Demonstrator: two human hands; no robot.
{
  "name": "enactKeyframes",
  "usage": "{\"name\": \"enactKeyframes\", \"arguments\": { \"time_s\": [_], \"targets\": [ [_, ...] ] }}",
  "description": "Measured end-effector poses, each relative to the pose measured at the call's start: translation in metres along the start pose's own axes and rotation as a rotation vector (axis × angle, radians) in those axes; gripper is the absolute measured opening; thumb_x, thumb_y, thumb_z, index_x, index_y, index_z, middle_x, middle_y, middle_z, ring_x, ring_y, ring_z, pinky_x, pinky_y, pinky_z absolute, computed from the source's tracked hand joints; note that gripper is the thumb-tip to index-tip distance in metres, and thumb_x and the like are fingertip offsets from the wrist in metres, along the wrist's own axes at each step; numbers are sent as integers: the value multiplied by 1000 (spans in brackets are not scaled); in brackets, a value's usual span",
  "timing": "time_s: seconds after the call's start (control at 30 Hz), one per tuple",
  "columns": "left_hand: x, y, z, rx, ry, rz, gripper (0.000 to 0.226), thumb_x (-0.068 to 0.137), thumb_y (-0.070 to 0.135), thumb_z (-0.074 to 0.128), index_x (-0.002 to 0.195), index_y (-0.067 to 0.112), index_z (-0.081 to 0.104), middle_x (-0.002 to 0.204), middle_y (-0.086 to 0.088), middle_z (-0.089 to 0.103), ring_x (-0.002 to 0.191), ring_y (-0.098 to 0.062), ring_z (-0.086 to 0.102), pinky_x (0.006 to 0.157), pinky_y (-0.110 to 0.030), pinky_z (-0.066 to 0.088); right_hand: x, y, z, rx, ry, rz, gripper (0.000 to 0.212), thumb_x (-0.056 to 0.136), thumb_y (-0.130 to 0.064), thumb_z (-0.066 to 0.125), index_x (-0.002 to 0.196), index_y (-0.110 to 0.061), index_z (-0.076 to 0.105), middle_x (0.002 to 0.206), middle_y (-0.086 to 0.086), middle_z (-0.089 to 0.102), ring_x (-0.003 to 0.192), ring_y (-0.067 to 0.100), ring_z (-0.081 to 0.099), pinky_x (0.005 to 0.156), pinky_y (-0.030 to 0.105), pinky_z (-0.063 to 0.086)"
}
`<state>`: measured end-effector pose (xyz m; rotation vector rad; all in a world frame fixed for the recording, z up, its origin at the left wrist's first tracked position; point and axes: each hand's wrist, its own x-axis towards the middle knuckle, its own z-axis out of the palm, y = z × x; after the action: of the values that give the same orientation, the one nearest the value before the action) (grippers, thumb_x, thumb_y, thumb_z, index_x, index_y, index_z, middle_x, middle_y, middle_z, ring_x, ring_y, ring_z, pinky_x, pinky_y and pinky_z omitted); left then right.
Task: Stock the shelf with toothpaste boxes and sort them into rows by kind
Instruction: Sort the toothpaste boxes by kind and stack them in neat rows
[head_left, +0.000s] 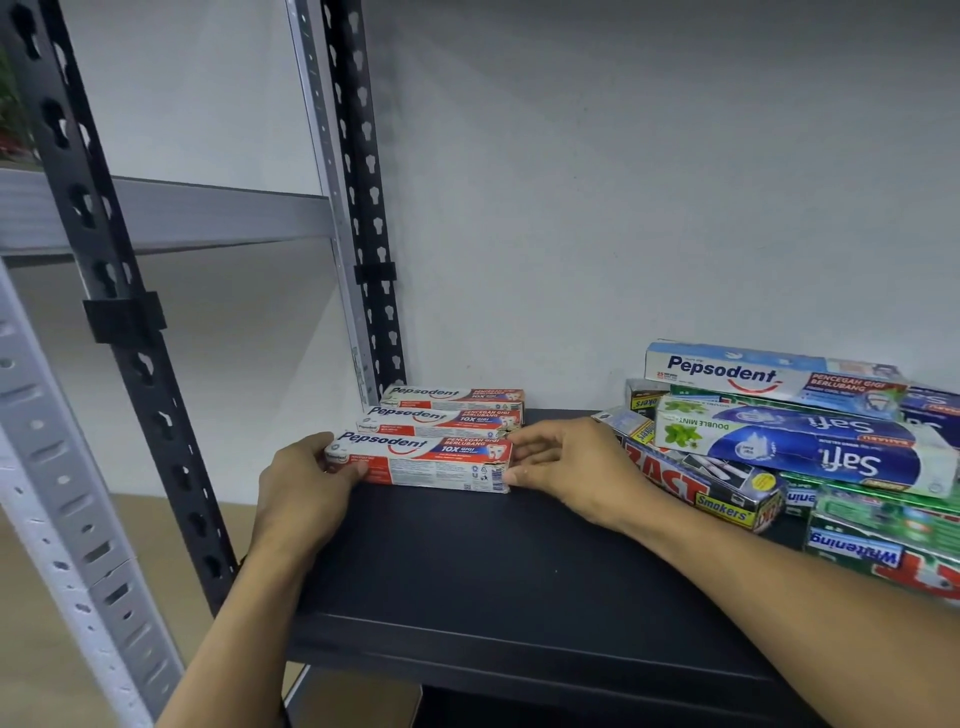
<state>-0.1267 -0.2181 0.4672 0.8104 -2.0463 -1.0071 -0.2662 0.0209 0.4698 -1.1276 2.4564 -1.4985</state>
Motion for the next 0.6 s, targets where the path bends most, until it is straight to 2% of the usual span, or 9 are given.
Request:
{"name": "enactKeyframes", "arguments": {
  "time_s": [0.13,0.2,0.3,0.4,0.47,0.53,0.6],
  "targets": [
    [0,0,-1,-6,-24,-22,54,85,20,77,136,13,60,122,-2,70,113,-22,63,104,-40,48,-1,-2,-3,22,-23,6,42,75,-22,87,114,-24,73,98,-10,75,89,0,71,82,17,56],
    [1,1,-1,-82,-43,-45,54,83,19,72,135,15,59,123,1,69,111,-20,63,102,-38,48,0,-4,-8,74,-52,42,40,74,-18,88,111,-25,73,98,-9,76,90,4,72,84,22,57],
    [5,4,-2,-294,-20,-101,50,88,14,65,137,16,58,127,-1,64,113,-18,60,99,-33,47,10,-3,-20,173,110,105,35,79,-7,81,107,-25,72,99,-1,73,92,16,72,84,36,61],
    [16,11,-3,-274,46,-83,42,91,19,65,133,17,62,129,-2,64,112,-21,60,98,-37,50,26,0,-30,109,281,101,30,86,-9,74,112,-25,73,102,-2,70,89,18,71,83,39,62],
    [26,22,-2,-250,86,-81,38,92,20,65,129,16,65,127,-2,65,104,-19,59,87,-33,49,37,2,-30,10,250,93,32,87,-15,75,116,-26,72,105,-6,68,91,16,69,86,39,60],
    [35,35,0,-212,86,-94,33,92,18,65,124,13,68,122,-4,67,99,-19,57,82,-30,44,46,3,-26,-48,189,104,33,87,-18,76,118,-25,72,109,-6,68,97,15,67,90,39,59],
    [42,43,3,-174,32,-124,14,91,18,64,100,15,75,103,-2,72,93,-23,61,80,-33,48,50,6,-20,-4,122,114,32,87,-17,77,119,-22,72,110,-7,71,101,14,67,90,36,59]
  ]
}}
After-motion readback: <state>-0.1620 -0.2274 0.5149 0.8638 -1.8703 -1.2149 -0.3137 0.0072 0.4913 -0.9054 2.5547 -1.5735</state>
